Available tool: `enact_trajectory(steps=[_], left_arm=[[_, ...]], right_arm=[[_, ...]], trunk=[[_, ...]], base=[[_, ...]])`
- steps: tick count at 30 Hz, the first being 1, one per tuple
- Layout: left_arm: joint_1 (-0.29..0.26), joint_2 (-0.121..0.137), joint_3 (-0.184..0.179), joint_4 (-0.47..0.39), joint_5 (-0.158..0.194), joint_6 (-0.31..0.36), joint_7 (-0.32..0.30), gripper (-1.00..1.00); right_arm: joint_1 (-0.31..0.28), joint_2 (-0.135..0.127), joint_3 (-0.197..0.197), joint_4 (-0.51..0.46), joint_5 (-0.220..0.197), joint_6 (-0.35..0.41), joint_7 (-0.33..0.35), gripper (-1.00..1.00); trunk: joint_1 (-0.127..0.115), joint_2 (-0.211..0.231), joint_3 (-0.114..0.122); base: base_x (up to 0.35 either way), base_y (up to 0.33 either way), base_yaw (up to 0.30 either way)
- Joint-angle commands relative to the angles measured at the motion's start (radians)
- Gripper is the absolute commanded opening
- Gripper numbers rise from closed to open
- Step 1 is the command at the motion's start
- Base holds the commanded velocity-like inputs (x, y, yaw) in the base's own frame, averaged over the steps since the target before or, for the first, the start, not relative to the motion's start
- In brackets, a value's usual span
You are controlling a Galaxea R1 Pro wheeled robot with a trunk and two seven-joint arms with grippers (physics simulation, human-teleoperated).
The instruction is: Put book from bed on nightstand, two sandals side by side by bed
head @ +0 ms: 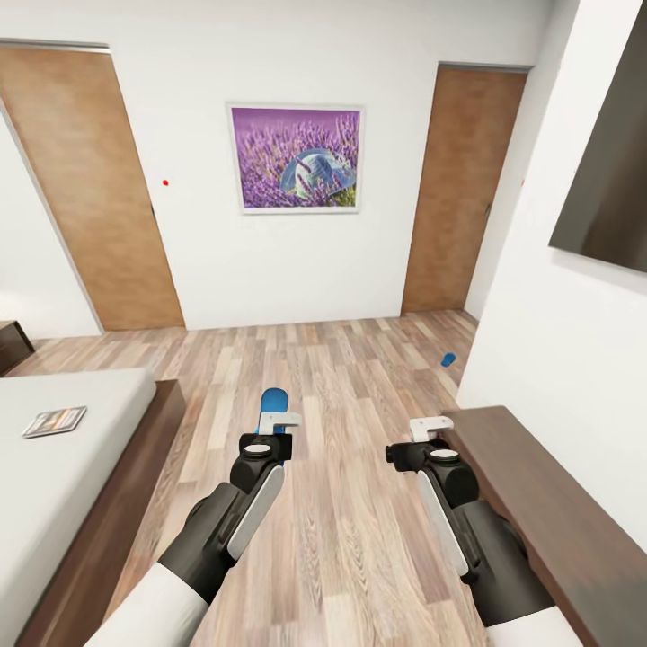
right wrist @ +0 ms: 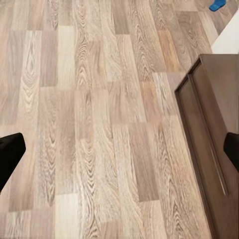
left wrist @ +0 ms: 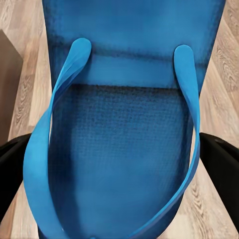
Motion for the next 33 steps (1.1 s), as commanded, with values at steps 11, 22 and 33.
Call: enact_trajectory(steps=[11, 22, 33], left_arm=[[-0.001, 0.0, -0.002, -0.001, 0.008, 0.002, 0.01, -1.0], [-0.001, 0.0, -0.002, -0.001, 0.008, 0.002, 0.01, -1.0], [-0.001, 0.0, -0.003, -0.001, 0.007, 0.002, 0.01, -1.0]], right_arm=[[-0.001, 0.0, 0.001, -0.001, -0.007, 0.004, -0.008, 1.0], [-0.001, 0.0, 0.001, -0.001, -0.007, 0.004, -0.008, 1.0], [-0.001, 0.0, 0.001, -0.001, -0.007, 0.008, -0.008, 1.0]], trunk=[[-0.041, 0.076, 0.033], [-0.084, 0.153, 0.068], [-0.11, 0.202, 0.09]], base=[[0.334, 0.0, 0.0], [0.334, 0.0, 0.0], [0.335, 0.0, 0.0]])
